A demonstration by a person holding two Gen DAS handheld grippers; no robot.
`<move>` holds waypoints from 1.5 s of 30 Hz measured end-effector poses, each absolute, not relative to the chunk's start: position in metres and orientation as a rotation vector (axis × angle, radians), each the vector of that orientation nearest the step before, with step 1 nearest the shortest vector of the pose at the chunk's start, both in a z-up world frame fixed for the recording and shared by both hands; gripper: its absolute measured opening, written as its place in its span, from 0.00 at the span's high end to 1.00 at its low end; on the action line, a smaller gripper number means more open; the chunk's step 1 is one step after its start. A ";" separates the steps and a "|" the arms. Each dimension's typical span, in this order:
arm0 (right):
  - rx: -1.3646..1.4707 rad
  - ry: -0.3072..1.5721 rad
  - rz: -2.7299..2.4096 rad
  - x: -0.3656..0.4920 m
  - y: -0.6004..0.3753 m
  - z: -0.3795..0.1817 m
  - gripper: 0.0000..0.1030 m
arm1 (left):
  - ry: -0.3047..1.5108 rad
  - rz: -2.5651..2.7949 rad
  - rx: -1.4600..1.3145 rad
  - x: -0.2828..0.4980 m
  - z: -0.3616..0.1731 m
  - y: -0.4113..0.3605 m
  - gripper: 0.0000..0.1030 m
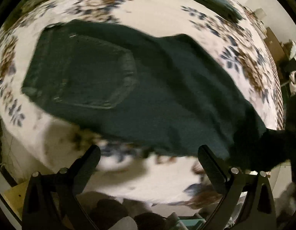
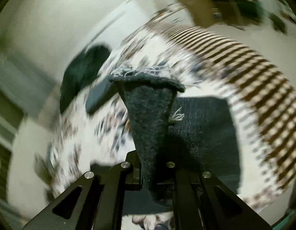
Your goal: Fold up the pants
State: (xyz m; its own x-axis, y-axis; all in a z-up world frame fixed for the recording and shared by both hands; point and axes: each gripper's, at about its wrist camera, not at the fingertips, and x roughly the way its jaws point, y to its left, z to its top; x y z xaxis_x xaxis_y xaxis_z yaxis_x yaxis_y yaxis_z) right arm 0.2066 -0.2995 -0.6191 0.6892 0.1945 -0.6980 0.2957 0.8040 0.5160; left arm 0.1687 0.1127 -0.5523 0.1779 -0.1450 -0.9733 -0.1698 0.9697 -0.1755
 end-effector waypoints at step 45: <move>0.646 1.257 0.093 0.248 -0.157 -0.723 0.36 | 0.840 0.366 -0.721 0.177 -0.543 0.288 0.82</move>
State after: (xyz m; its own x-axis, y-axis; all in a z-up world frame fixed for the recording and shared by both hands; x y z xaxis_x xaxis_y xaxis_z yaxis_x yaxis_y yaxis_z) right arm 0.2485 -0.1573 -0.7231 0.3298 0.4078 -0.8514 0.2774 0.8202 0.5003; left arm 0.1771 0.2881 -0.5429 0.6255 0.0185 -0.7800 -0.5584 0.7088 -0.4310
